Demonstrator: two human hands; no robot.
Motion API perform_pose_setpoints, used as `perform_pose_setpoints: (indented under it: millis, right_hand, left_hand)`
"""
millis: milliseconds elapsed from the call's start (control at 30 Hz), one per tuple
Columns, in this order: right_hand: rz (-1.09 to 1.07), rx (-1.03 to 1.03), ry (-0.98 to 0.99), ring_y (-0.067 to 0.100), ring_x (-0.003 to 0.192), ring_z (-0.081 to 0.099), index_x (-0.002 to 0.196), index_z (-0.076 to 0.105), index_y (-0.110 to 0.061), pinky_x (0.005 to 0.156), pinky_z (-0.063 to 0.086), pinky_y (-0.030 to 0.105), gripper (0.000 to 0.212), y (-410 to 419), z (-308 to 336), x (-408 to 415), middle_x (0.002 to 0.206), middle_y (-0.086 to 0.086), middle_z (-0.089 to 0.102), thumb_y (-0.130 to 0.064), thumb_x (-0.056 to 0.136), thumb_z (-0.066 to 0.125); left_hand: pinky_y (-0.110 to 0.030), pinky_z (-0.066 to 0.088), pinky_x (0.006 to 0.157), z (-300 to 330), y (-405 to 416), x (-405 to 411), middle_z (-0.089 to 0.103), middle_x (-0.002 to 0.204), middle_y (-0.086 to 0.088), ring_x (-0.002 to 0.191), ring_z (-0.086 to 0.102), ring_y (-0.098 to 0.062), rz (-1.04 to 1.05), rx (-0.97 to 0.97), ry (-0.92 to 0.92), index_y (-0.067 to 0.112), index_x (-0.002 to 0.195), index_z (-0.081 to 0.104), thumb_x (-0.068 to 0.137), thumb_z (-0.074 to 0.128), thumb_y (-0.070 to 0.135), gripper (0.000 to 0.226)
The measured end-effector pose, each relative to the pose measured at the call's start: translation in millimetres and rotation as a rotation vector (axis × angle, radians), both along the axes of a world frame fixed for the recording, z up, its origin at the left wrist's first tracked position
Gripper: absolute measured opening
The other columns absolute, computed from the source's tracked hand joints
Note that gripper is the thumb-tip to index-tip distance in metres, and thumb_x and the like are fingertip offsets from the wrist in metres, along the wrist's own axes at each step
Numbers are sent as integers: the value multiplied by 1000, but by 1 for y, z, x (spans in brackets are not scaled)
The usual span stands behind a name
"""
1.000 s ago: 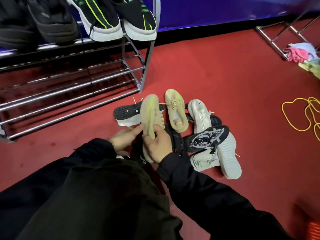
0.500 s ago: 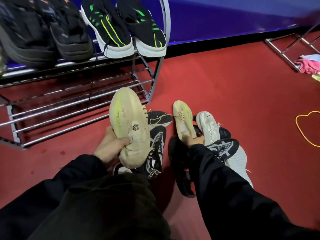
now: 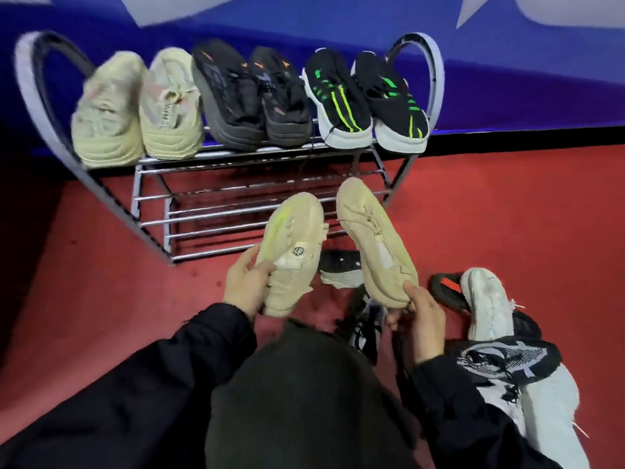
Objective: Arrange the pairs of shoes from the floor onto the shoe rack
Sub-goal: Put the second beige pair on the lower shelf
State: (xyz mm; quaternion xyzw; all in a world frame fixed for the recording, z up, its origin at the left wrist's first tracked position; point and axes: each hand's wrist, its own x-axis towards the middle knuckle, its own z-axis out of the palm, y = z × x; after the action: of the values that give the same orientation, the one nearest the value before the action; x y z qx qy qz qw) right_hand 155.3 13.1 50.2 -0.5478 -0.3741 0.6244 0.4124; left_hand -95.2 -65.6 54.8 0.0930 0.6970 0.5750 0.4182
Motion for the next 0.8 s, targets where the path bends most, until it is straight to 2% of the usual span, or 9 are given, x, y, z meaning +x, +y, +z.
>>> perform_pose_setpoints:
  millis: [133,233,333,433,533,600,667,700,800]
  right_hand:
    - [176,-15,28,17,41,53,92,66,-10,41,40,24,12,-5,7,-47,64,8,65,-19,96,60]
    - [318,-40,40,16,44,55,100,65,-8,41,40,22,15,-1,5,-84,70,9,66,-20,98,58]
    - [402,-26,55,15,45,53,105,65,-8,44,38,23,20,8,2,-117,71,6,66,-26,97,61]
    - [448,-36,87,13,47,52,106,67,-11,51,37,27,20,17,2,-145,79,4,69,-28,97,62]
    - [484,-70,89,13,49,53,112,67,-8,56,37,30,23,25,2,-165,86,6,71,-25,99,58]
    - [510,-71,82,14,49,52,113,67,-7,57,35,31,24,30,2,-177,88,7,71,-24,99,57]
    - [538,-63,56,14,51,53,112,67,-9,56,35,29,23,35,0,-187,88,6,72,-25,100,56]
    - [548,-60,39,14,52,54,112,67,-9,56,36,28,23,37,-3,-193,89,7,71,-26,100,57]
    - [564,-65,33,14,57,59,115,68,-11,56,39,28,23,42,-9,-214,96,15,73,-25,100,58]
  left_hand:
    - [-36,52,75,12,-19,-34,64,90,-1,87,64,-26,297,36,51,5,122,56,88,63,11,35]
    - [-43,56,93,12,-16,-77,74,113,-3,103,71,-25,380,125,93,21,125,68,81,65,40,47]
    - [-52,52,101,-27,1,-144,74,118,-1,111,69,-26,455,102,186,34,120,70,78,54,53,49]
    - [-52,51,100,-14,10,-173,72,113,-15,111,65,-38,446,-17,303,18,104,70,81,42,50,49]
    - [-42,48,89,1,19,-181,65,101,-24,106,60,-46,411,-157,334,9,84,57,86,37,36,33]
    - [-42,45,93,4,27,-190,65,116,-29,113,59,-46,459,-170,289,0,105,63,94,39,23,35]
    - [-40,41,97,8,33,-196,59,133,-29,122,54,-46,503,-238,314,-4,131,54,99,38,11,40]
    - [-40,40,98,10,34,-196,56,136,-29,123,52,-46,499,-273,344,-5,135,49,99,37,10,41]
    - [-44,40,98,9,33,-181,56,120,-32,116,52,-45,302,-374,647,-7,116,53,96,43,35,47]
